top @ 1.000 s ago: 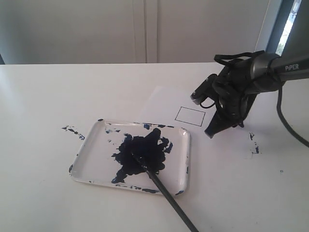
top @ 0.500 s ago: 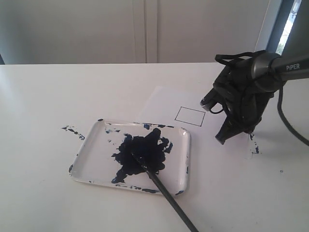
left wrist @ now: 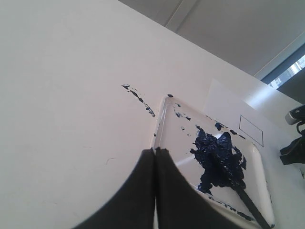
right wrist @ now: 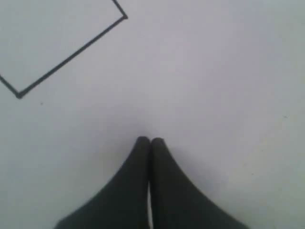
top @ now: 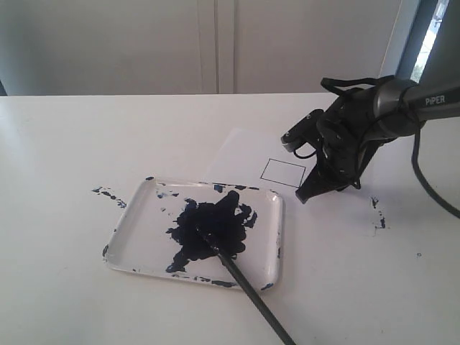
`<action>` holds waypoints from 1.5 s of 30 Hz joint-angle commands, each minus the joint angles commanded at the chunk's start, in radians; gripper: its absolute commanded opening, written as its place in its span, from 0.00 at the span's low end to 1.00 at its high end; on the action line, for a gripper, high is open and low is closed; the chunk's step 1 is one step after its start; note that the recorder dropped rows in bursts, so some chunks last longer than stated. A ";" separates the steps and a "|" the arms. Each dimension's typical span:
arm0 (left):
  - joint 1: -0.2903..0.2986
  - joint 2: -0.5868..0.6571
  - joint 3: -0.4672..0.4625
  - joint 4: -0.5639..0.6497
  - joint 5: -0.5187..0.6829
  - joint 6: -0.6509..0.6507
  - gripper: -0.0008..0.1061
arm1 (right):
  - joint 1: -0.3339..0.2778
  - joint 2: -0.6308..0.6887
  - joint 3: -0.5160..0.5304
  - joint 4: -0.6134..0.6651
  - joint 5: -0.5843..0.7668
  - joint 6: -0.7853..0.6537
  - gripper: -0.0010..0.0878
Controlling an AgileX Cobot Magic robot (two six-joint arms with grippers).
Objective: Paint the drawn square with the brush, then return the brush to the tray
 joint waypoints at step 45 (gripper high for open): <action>0.000 0.000 0.000 0.000 0.000 0.000 0.01 | 0.048 -0.344 0.241 0.579 0.078 -0.453 0.01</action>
